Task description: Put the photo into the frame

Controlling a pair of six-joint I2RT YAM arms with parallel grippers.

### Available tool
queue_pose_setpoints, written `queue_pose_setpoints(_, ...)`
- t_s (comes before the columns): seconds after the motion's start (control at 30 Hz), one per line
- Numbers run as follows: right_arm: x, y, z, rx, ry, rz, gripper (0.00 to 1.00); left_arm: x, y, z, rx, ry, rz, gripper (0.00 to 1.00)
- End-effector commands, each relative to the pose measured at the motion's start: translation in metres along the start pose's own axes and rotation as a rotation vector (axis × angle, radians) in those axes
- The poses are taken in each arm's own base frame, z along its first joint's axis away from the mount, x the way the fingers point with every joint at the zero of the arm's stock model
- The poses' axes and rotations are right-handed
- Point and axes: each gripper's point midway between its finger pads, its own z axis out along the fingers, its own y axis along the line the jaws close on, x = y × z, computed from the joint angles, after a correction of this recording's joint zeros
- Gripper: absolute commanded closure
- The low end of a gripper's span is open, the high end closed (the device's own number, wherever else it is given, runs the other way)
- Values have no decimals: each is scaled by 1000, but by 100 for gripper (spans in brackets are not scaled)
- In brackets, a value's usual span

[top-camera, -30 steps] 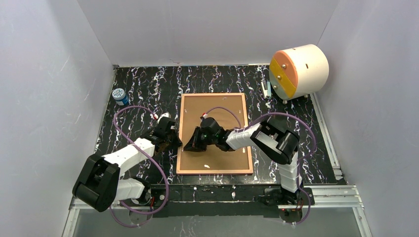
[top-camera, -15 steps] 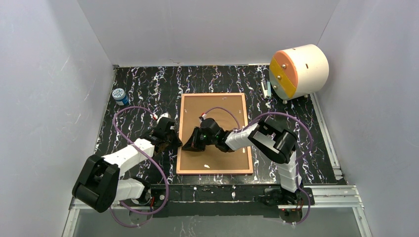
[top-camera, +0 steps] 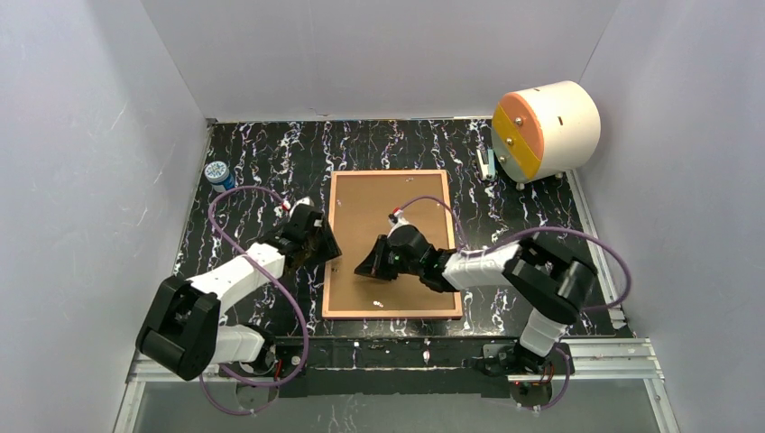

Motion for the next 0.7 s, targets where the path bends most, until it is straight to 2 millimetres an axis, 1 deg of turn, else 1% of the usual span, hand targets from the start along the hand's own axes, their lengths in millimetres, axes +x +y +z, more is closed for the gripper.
queue_pose_setpoints(0.0,-37,1,-26,75,-152,-40,88,-31,-16,-4,-3,-74,12,47)
queue_pose_setpoints(0.03,-42,-1,-31,89,-168,-40,86,-36,-15,-3,-24,-88,19,43)
queue_pose_setpoints(0.1,-55,-2,-43,106,-199,-39,80,-47,-15,0,-54,-105,37,39)
queue_pose_setpoints(0.2,-75,-3,-56,121,-227,-43,71,-57,-20,11,-57,-114,67,37)
queue_pose_setpoints(0.27,-88,-5,-62,135,-231,-40,68,-61,-15,18,-94,-110,86,37)
queue_pose_setpoints(0.37,-103,-8,-66,133,-209,-31,65,-69,-2,25,-170,-139,89,37)
queue_pose_setpoints(0.5,-107,-3,-66,109,-168,-20,65,-71,7,29,-212,-131,98,37)
queue_pose_setpoints(0.57,-108,0,-64,101,-157,-20,64,-68,7,29,-205,-112,100,41)
queue_pose_setpoints(0.67,-109,2,-56,106,-133,-25,64,-65,3,26,-170,-107,88,56)
